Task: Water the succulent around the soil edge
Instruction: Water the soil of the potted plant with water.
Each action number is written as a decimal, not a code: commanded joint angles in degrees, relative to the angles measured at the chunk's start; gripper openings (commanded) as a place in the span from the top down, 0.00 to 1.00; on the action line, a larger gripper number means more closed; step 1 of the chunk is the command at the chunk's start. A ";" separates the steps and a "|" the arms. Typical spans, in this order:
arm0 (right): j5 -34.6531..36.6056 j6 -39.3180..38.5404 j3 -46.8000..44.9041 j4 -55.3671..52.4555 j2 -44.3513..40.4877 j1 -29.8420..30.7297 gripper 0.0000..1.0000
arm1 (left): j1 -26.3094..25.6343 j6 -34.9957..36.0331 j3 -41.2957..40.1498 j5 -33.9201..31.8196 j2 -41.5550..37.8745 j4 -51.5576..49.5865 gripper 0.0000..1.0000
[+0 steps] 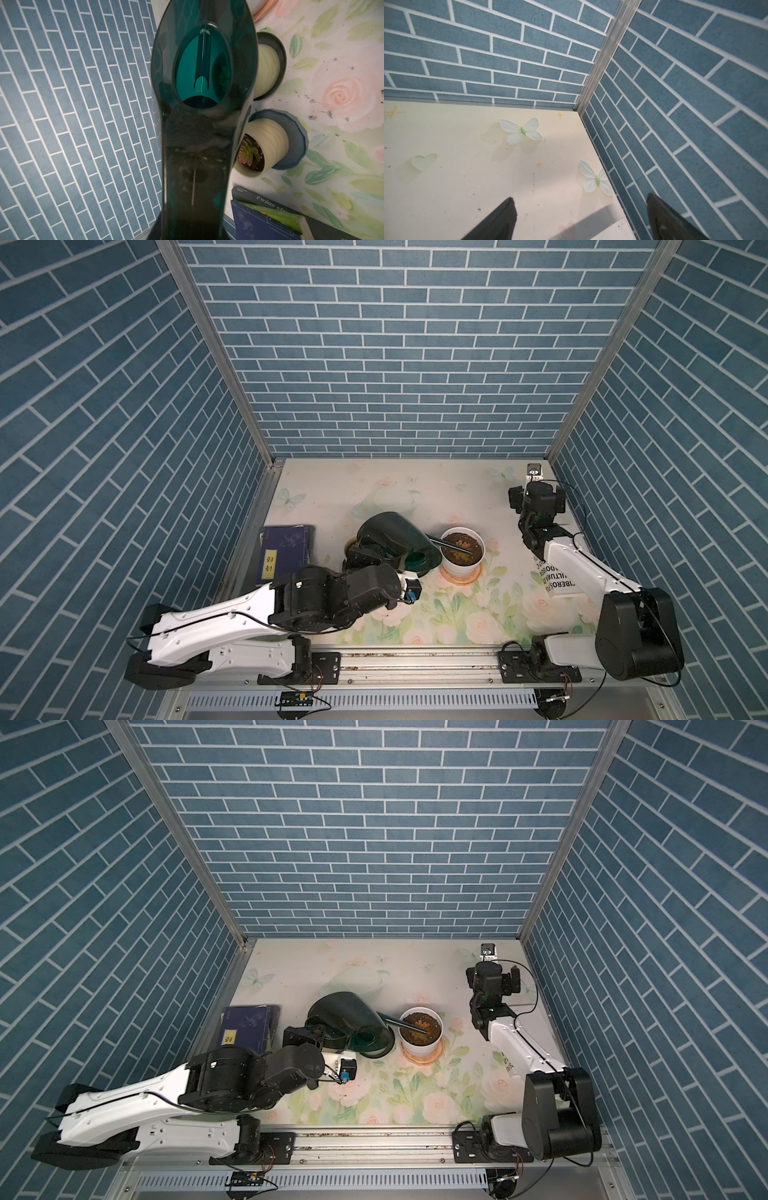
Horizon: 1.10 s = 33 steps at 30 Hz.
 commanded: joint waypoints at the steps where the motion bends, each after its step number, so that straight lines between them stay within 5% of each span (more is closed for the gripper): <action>1: 0.87 -1.01 1.29 0.53 -0.37 -0.32 0.00 | -2.04 -4.99 2.72 -4.62 0.61 -3.25 1.00; 19: 1.09 -1.27 1.19 0.55 -0.54 -0.32 0.01 | -2.95 -4.83 4.63 -10.49 -1.56 -3.51 1.00; 33: 0.72 -1.18 1.09 0.72 -1.11 -0.31 0.00 | -2.76 12.63 -3.50 -13.67 -5.36 17.37 1.00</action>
